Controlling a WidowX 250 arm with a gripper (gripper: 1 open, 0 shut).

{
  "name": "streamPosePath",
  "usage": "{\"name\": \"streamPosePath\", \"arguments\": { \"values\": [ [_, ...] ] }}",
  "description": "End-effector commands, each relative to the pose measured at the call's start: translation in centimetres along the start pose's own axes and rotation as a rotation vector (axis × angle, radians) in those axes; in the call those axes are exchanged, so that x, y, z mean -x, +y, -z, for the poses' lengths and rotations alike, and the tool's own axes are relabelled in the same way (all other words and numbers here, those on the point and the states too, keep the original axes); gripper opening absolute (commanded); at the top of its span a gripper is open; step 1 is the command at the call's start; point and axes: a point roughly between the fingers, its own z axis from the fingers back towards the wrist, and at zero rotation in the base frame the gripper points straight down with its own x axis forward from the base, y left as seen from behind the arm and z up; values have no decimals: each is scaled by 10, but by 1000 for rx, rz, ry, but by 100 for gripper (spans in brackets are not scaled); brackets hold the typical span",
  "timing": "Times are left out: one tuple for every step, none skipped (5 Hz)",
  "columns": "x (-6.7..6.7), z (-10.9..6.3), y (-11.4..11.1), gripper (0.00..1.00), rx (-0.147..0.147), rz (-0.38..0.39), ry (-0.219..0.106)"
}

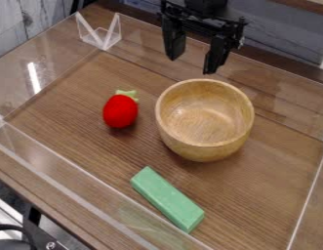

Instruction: Move the red object to the right side of the table

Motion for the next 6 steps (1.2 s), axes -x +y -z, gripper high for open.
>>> {"name": "streamPosePath", "arguments": {
  "values": [
    [1,17,2,100,2,16,29],
    [16,34,27,100,-5,57,25],
    [32,38,61,100,-9,100,-29],
    [41,42,94,100,-19,127,-59],
    [52,49,111,100,-22,183,-101],
    [45,62,118,100,-24,164,-122]
  ]
}}
